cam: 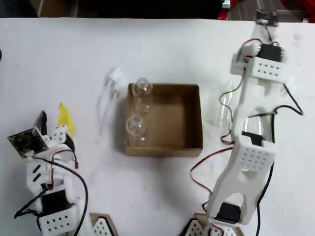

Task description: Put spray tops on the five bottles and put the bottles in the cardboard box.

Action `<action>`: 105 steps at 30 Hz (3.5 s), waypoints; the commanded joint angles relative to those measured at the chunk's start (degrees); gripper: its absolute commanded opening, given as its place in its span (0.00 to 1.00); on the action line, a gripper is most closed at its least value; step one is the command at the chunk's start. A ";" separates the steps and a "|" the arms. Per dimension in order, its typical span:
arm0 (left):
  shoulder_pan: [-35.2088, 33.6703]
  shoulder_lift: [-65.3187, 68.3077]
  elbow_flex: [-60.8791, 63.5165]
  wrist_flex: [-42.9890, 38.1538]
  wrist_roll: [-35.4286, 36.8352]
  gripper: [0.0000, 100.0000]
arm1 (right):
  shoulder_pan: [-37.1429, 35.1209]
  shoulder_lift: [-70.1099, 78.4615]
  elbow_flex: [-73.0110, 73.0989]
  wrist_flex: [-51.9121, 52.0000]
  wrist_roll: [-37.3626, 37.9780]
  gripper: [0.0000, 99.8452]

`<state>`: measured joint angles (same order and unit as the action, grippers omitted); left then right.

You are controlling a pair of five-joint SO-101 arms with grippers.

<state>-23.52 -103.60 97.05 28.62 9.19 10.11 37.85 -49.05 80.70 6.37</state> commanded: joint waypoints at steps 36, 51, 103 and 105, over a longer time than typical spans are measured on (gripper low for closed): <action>1.63 -0.31 -0.18 0.97 -1.14 0.18 | -0.75 12.97 -1.67 -7.34 1.05 0.11; 1.71 -0.31 -0.18 0.97 -1.14 0.18 | -0.48 8.22 -1.93 -2.33 4.13 0.03; 1.45 -0.40 -0.18 0.97 -1.14 0.18 | -27.56 -72.57 87.74 -52.09 -0.88 0.02; 1.45 -0.40 -0.18 0.97 -1.14 0.18 | -29.32 -72.57 90.64 -55.34 -2.20 0.02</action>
<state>-22.81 -103.60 97.05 29.41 8.48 -15.91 -32.31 37.10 33.05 7.43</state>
